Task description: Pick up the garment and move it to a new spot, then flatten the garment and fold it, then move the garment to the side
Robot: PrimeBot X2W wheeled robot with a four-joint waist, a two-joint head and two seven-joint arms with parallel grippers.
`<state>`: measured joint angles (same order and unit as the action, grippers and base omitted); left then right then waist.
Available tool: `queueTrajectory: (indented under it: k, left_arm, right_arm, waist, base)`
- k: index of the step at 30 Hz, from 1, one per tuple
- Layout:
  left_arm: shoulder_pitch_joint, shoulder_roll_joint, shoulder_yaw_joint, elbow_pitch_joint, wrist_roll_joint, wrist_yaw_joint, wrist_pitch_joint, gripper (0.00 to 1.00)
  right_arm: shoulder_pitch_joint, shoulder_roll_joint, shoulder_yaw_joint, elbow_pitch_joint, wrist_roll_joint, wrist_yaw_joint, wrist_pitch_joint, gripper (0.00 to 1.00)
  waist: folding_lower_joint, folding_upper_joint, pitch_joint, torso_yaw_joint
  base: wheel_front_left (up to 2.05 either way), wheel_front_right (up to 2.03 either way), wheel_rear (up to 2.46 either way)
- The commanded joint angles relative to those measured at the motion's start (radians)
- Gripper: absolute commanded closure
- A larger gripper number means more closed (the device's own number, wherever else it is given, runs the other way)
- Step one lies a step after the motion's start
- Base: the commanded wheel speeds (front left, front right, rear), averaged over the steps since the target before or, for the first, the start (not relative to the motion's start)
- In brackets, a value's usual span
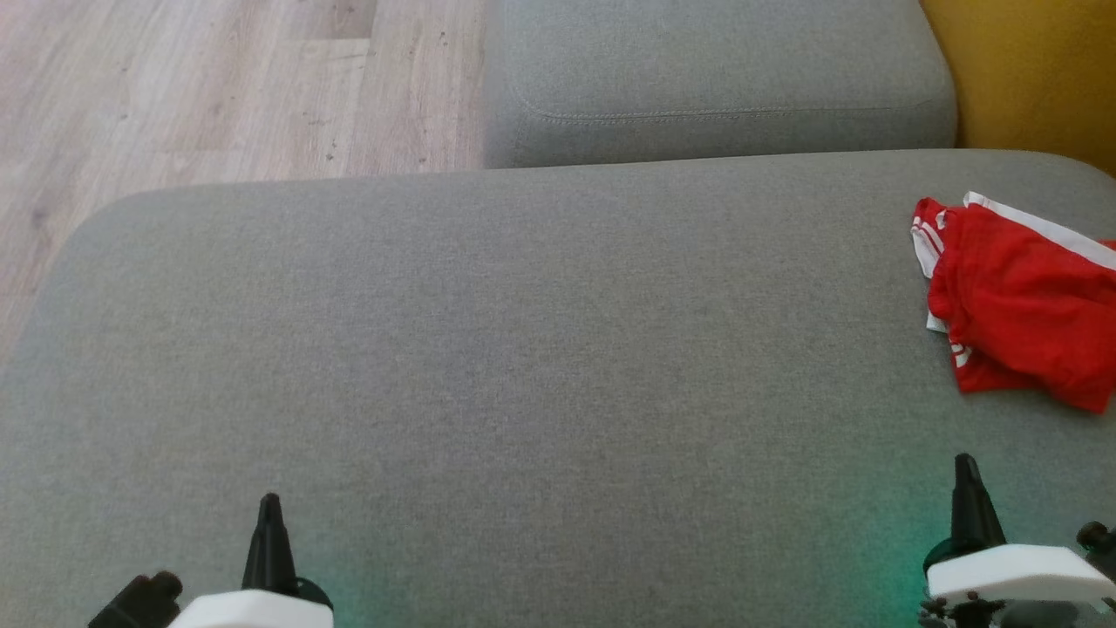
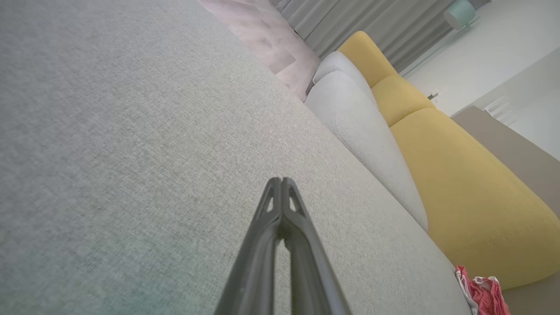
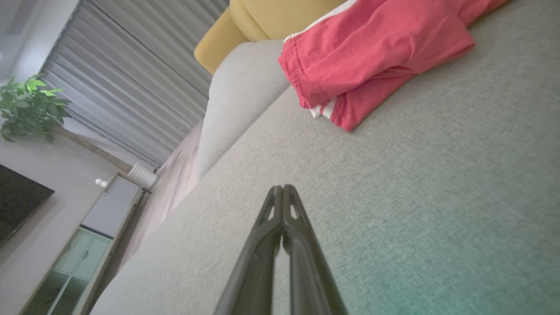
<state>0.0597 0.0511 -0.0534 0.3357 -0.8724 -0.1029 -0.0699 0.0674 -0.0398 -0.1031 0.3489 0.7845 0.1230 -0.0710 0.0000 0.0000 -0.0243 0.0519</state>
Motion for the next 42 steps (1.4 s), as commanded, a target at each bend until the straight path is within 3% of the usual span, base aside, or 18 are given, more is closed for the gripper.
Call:
queueTrajectory:
  k: [1, 42]
  left_arm:
    - [-0.056, 0.000, 0.032, -0.037, -0.025, -0.007, 0.004, 1.00]
    - [-0.128, 0.000, 0.119, -0.071, -0.482, -0.020, 0.120, 1.00]
  right_arm:
    - [-0.052, -0.006, 0.007, -0.039, 0.029, 0.004, 0.006, 1.00]
    - [-0.131, -0.009, -0.005, -0.081, 0.541, 0.006, 0.121, 1.00]
  waist:
    - [0.0000, 0.0000, 0.000, -0.001]
    - [0.0000, 0.0000, 0.018, -0.034]
  base:
    - [0.00, 0.00, 0.00]
    - [0.00, 0.00, 0.00]
